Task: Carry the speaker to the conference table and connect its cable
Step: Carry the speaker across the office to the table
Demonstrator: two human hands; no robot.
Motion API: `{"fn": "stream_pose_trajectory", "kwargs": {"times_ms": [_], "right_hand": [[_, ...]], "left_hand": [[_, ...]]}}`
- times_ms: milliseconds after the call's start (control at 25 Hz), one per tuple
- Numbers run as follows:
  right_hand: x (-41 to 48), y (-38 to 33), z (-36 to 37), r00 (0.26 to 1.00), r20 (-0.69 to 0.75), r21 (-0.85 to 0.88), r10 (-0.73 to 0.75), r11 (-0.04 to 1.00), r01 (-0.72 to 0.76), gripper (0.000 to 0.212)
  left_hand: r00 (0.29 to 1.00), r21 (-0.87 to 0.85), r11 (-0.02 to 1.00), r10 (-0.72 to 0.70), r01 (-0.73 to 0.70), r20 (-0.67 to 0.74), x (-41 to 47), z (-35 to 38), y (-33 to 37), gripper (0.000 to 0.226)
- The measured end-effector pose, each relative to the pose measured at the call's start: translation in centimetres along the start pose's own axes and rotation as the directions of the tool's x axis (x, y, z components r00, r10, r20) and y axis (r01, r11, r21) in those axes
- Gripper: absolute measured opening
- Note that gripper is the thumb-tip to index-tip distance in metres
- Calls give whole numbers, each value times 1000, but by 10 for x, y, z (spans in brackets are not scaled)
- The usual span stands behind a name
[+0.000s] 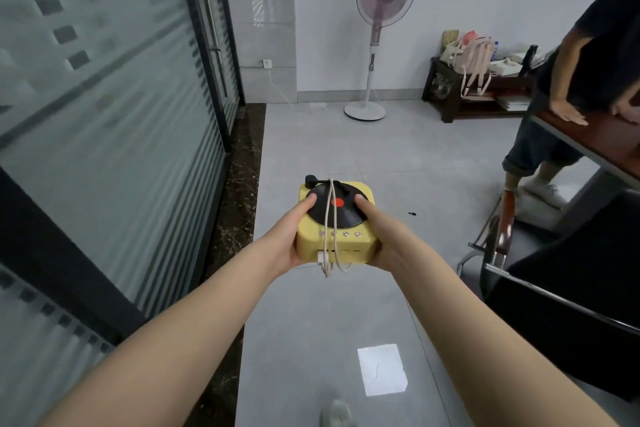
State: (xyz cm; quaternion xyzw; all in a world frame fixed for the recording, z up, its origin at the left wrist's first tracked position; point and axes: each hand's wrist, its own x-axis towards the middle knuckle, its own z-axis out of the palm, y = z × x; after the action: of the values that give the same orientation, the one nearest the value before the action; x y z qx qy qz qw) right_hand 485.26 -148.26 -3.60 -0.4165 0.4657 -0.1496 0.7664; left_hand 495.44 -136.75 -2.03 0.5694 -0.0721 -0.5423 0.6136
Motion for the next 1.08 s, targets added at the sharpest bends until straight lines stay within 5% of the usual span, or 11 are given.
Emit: {"fn": "stream_pose_trajectory", "kwargs": {"times_ms": [440, 1080], "right_hand": [[176, -136, 35, 1000, -2, 60, -22, 998, 22, 39], [385, -283, 106, 992, -114, 133, -62, 988, 77, 50]], "left_hand": [[1000, 52, 999, 10, -10, 12, 182, 12, 136, 32], [993, 151, 988, -40, 23, 109, 422, -11, 307, 37]]}}
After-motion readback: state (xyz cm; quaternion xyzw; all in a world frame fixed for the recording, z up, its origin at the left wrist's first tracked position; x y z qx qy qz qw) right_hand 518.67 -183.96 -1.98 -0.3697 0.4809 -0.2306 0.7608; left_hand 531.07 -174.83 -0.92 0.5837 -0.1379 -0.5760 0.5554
